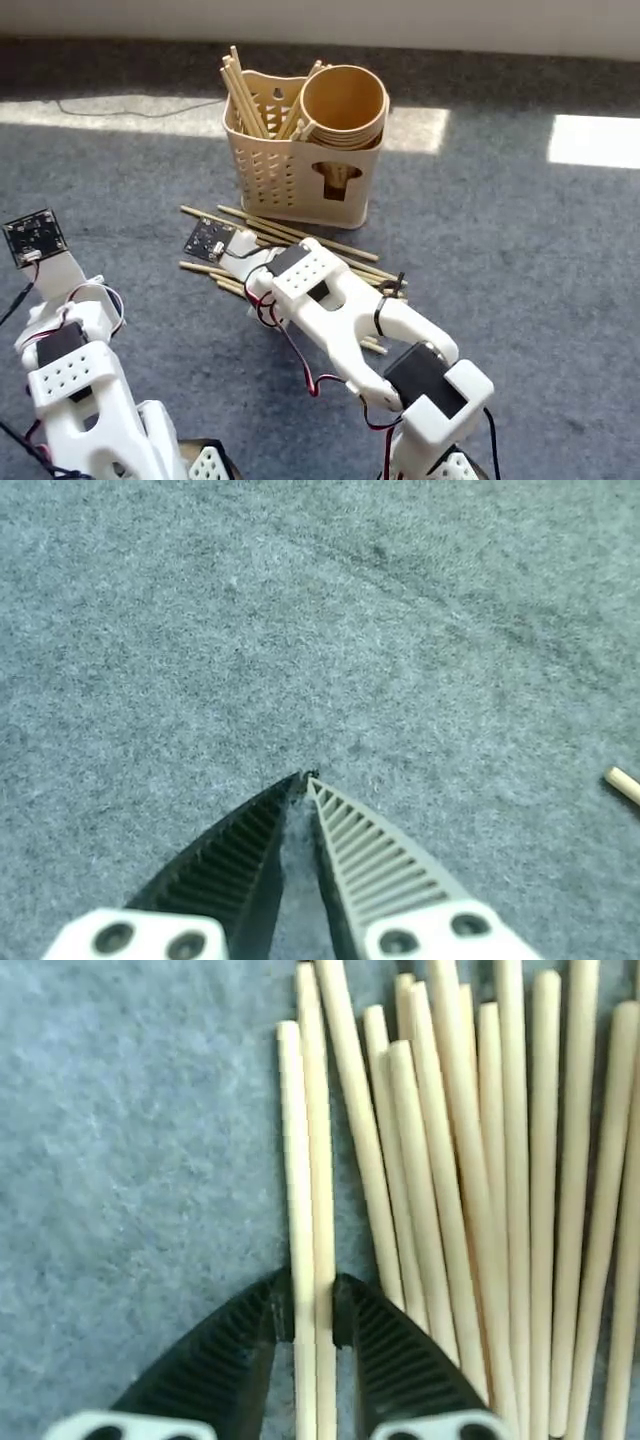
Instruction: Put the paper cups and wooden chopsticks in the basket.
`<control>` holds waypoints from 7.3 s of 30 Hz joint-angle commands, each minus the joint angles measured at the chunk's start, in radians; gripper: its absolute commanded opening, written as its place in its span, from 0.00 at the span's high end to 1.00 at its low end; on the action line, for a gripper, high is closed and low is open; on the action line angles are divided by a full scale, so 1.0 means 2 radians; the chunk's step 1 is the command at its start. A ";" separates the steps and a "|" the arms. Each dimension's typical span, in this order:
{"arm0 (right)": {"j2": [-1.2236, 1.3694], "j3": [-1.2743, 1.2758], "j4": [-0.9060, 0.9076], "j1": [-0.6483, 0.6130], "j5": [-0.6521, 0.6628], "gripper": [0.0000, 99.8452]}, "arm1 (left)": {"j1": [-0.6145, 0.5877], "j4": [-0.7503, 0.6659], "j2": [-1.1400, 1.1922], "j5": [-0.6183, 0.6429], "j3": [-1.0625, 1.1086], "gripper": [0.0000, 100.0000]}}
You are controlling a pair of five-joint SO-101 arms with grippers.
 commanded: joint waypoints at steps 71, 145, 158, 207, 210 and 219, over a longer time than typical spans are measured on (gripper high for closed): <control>-0.294 -0.025 -0.559 0.131 -0.198 1.00 | -0.003 -0.008 -0.008 -0.004 -0.004 1.00; -1.005 0.433 0.068 0.283 -0.260 0.86 | -0.002 -0.008 -0.007 -0.005 -0.003 1.00; -1.005 0.457 0.173 0.424 -0.394 0.86 | -0.001 -0.008 -0.009 -0.005 -0.004 1.00; -1.005 0.662 0.120 0.488 -0.391 0.99 | 0.569 0.437 0.254 -0.298 -0.506 0.90; -1.005 0.662 0.120 0.488 -0.391 0.99 | 0.595 0.437 0.303 -0.318 -0.524 0.90; -1.005 0.662 0.120 0.488 -0.391 0.99 | 0.622 0.384 0.431 -0.339 -0.539 0.90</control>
